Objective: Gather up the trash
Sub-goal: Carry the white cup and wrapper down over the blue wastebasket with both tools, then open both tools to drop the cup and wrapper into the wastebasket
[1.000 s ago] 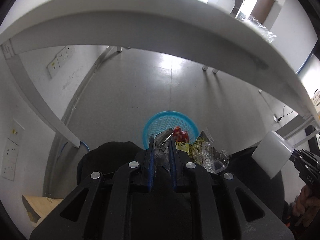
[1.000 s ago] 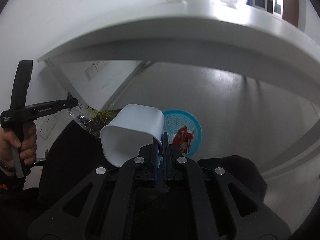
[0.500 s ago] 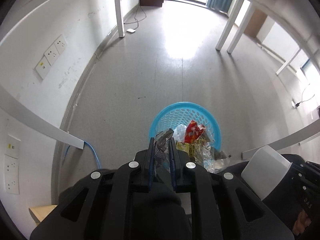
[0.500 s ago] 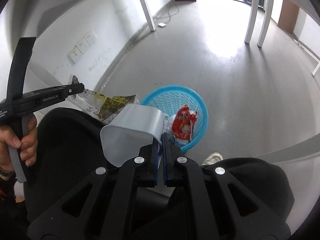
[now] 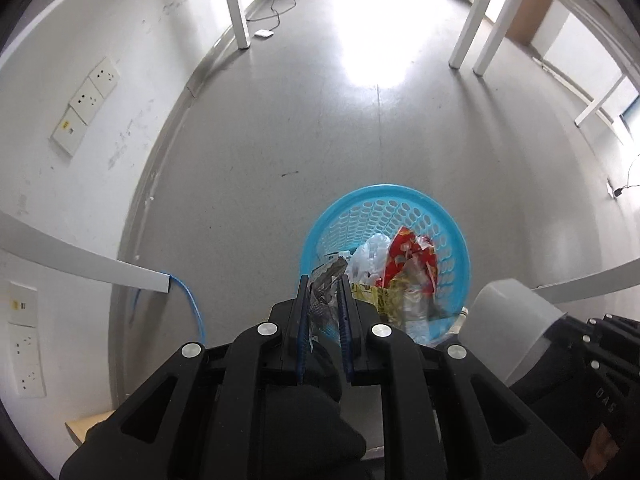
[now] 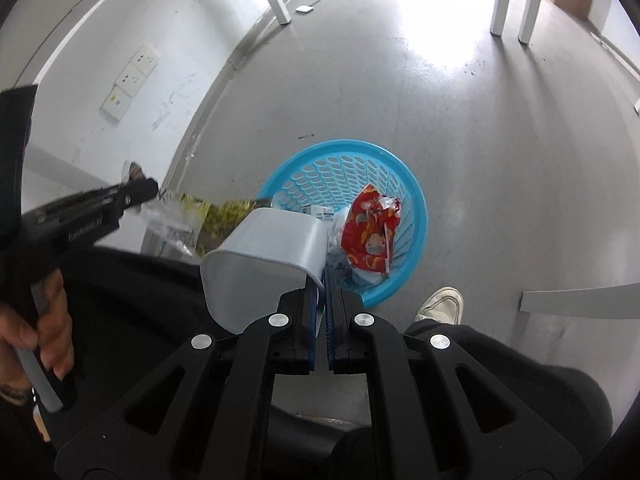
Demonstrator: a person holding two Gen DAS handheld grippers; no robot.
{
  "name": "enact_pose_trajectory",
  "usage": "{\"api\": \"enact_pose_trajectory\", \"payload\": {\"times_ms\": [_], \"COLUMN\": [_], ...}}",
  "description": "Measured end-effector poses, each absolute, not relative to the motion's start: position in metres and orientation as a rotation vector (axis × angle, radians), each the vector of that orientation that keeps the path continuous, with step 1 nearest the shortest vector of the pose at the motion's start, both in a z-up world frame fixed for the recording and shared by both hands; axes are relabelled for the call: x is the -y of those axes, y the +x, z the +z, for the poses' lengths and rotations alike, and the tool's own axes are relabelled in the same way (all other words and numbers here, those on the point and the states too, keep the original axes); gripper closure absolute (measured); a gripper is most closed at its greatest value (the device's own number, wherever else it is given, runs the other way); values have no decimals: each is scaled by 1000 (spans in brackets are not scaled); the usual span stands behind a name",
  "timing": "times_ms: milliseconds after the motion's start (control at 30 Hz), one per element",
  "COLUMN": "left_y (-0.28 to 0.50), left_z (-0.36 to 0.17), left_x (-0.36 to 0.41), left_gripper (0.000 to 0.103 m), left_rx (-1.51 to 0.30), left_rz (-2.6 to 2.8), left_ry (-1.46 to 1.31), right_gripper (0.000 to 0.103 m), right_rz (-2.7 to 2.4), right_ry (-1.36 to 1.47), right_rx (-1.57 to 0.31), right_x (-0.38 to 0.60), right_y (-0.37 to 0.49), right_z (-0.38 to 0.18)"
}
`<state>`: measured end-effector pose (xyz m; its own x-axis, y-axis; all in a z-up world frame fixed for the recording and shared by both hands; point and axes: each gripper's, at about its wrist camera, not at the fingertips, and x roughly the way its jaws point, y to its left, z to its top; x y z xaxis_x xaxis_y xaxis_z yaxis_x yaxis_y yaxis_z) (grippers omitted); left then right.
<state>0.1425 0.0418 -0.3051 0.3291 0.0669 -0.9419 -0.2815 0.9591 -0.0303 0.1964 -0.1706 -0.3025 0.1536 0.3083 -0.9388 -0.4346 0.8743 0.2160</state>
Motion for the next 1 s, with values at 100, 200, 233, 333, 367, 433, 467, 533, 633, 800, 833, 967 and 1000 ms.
{"api": "enact_pose_trajectory", "payload": {"times_ms": [100,200,233,333,367,433,467,533,633,800,833,967,1000], "left_y": [158,176,181,200,204,211,213,220,229,241,244,249,250], "left_z": [-317,-337,-342,-364,-370,-380,-384,-390,-402,-419,-422,-426,-426], "left_x": [-41,-36,-37,-46,-49,-58,-59,-61,-59,-49,-47,-46,-47], "left_gripper": [91,91,91,91,91,91,91,91,91,90,90,90,90], "left_rx": [-1224,-1250,-1262,-1326,-1346,-1372,-1378,-1386,-1406,-1454,-1456,-1454,-1452], "left_rz": [243,243,242,263,271,293,301,308,314,293,290,287,283], "left_ry": [-193,-190,-198,-258,-285,-344,-358,-365,-362,-332,-324,-326,-340], "right_gripper": [100,100,100,100,100,100,100,100,100,100,100,100,100], "right_rz": [512,496,489,465,455,446,440,425,406,400,403,412,411], "right_ry": [-112,-111,-107,-87,-74,-54,-51,-52,-29,28,31,29,29], "right_rx": [-1324,-1335,-1342,-1369,-1385,-1412,-1425,-1454,-1497,-1533,-1537,-1553,-1558], "right_x": [167,165,165,165,164,163,161,157,156,153,152,144,143], "right_y": [209,220,225,240,246,255,259,269,283,303,305,311,313], "right_z": [-316,-330,-335,-350,-357,-367,-373,-386,-403,-420,-422,-428,-430]}}
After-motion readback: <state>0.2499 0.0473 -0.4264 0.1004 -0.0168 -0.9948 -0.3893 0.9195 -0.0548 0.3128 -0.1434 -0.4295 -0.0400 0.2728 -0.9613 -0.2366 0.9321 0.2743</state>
